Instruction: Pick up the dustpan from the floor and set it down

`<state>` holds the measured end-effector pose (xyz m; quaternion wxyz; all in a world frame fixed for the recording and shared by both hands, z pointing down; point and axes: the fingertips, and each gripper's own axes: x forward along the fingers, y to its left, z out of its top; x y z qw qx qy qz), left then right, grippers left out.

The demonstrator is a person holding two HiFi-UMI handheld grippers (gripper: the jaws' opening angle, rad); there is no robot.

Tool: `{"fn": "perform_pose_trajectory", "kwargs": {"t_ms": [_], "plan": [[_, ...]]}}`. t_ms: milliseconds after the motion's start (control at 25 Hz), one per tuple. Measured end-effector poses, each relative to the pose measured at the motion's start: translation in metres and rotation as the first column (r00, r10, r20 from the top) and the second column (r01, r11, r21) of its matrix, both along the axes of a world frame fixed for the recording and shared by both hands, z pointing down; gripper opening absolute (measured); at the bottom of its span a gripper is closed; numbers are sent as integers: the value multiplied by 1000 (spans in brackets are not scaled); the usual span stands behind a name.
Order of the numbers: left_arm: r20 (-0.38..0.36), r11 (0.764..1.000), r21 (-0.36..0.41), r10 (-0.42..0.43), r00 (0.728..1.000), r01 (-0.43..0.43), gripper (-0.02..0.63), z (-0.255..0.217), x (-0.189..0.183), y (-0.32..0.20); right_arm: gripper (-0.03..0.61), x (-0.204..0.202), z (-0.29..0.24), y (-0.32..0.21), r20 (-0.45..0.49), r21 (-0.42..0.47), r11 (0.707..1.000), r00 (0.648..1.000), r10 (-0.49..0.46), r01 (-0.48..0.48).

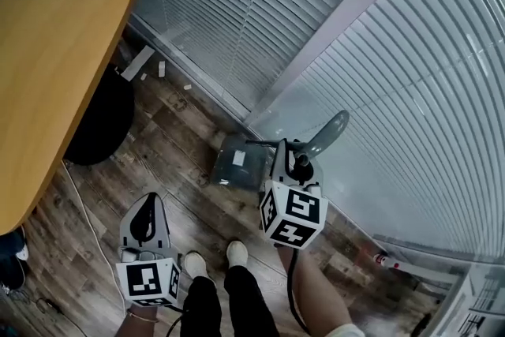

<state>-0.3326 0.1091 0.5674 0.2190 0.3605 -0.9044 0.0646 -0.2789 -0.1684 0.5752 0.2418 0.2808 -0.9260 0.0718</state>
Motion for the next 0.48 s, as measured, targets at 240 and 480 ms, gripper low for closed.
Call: {"fn": "perform_pose_trajectory", "kwargs": {"t_ms": [240,480], "plan": [[5,999,15,40,999,-40,18,-7,13,-4,100,29,-17,-1,20,13,999,999,41,-41],[5,994,34,103,995,-103,18,-15,30,-18,100,73,-27,2,15,19,996,996,86,-86]]}}
